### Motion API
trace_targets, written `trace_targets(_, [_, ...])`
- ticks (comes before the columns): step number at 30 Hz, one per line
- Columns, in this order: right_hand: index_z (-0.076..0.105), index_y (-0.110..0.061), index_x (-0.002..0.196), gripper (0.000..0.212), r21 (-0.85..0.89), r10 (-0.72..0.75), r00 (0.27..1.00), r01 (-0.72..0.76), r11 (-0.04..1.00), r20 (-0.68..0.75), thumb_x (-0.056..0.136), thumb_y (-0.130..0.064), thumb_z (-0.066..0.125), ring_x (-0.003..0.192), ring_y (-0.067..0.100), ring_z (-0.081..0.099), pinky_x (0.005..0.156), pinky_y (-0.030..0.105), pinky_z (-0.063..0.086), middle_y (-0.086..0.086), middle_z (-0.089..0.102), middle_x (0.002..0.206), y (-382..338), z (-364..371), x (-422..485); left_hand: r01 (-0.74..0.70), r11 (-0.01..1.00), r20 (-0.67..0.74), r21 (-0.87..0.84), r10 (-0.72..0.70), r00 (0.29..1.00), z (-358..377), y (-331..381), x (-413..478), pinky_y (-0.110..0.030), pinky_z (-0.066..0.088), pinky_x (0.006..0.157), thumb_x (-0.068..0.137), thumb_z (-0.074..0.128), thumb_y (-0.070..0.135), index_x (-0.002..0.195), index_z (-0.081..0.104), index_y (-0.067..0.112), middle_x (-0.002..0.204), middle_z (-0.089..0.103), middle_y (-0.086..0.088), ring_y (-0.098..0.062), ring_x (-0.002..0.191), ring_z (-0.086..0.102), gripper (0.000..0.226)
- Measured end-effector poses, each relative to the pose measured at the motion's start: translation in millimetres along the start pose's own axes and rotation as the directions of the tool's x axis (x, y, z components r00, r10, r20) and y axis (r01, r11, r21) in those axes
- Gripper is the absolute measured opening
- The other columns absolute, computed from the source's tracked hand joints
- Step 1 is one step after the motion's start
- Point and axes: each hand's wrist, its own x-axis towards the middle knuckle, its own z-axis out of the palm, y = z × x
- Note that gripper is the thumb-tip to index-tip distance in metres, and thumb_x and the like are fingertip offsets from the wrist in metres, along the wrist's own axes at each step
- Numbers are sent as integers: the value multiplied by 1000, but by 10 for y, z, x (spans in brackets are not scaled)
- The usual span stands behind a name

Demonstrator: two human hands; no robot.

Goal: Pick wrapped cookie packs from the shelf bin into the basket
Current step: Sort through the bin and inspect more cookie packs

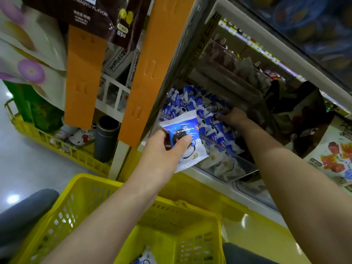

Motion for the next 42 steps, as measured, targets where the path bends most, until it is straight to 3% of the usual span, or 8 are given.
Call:
trace_targets(4, [47, 1, 127, 65, 114, 49, 996, -57, 992, 73, 77, -31, 73, 92, 24, 51, 77, 34, 45, 19, 55, 124, -6, -27, 28, 19, 1000, 7, 13, -19, 1000, 33, -56, 0, -17, 50, 66, 89, 58, 29, 88, 57, 27, 93, 68, 6, -7, 81, 63, 2])
trace_targets(8, [57, -11, 82, 17, 98, -41, 999, 37, 995, 35, 83, -24, 67, 66, 17, 52, 50, 21, 44, 11, 57, 94, -41, 18, 27, 22, 999, 4, 31, -22, 1000, 75, -95, -5, -10, 48, 59, 89, 58, 27, 88, 59, 26, 92, 69, 4, -11, 81, 64, 2])
trace_targets(11, [57, -11, 92, 10, 93, -172, 973, 188, 978, -153, 86, -18, 63, 73, 17, 54, 50, 18, 41, 5, 53, 89, -29, 36, -73, 35, 999, 14, 33, -36, 999, 109, -124, -8, -7, 47, 56, 89, 58, 28, 87, 59, 24, 87, 69, 7, -4, 75, 64, 5])
trace_targets(18, [51, -19, 112, 25, -22, -489, 686, 569, 822, -539, 88, -22, 58, 88, 19, 61, 69, 27, 44, 1, 62, 101, 38, -60, -826, 82, 995, 56, -51, -79, 995, 171, -201, -49, -2, 38, 45, 92, 54, 24, 91, 58, 21, 67, 63, 15, 12, 51, 57, 5])
trace_targets(25, [48, -16, 111, 25, -86, -682, 362, 845, 528, -636, 88, -23, 57, 79, 7, 51, 71, 13, 41, -7, 49, 100, 227, 19, -1765, 173, 984, -10, 45, -173, 985, 172, -273, -65, -16, 41, 37, 92, 52, 30, 98, 56, 22, 85, 64, 3, -14, 69, 56, 11])
trace_targets(33, [51, -18, 101, 15, 733, -393, 908, 364, 575, -143, 89, -12, 57, 85, 1, 63, 74, 14, 50, -6, 64, 97, 425, 515, -2252, 332, 936, 60, -114, -327, 943, 311, -319, -126, -17, 46, 47, 96, 30, 48, 97, 63, 19, 77, 73, 4, -3, 59, 66, 44])
trace_targets(38, [58, -7, 98, 12, 816, -343, 939, 174, 552, 32, 90, -15, 54, 73, -2, 62, 65, 12, 48, -7, 68, 83, 481, 549, -2267, 211, 977, 210, 15, -209, 955, 265, -472, -221, -13, 49, 79, 77, 67, 47, 124, 50, 13, 99, 66, 9, 0, 89, 61, 61])
trace_targets(42, [65, -20, 94, 19, 717, -345, 939, 238, 655, 3, 94, -13, 47, 87, 12, 61, 80, 21, 50, 11, 63, 106, 554, 544, -2267, 112, 993, 292, 38, -118, 949, 235, -481, -296, -6, 45, 62, 86, 62, 21, 109, 63, 14, 85, 72, 10, 5, 76, 65, 24])
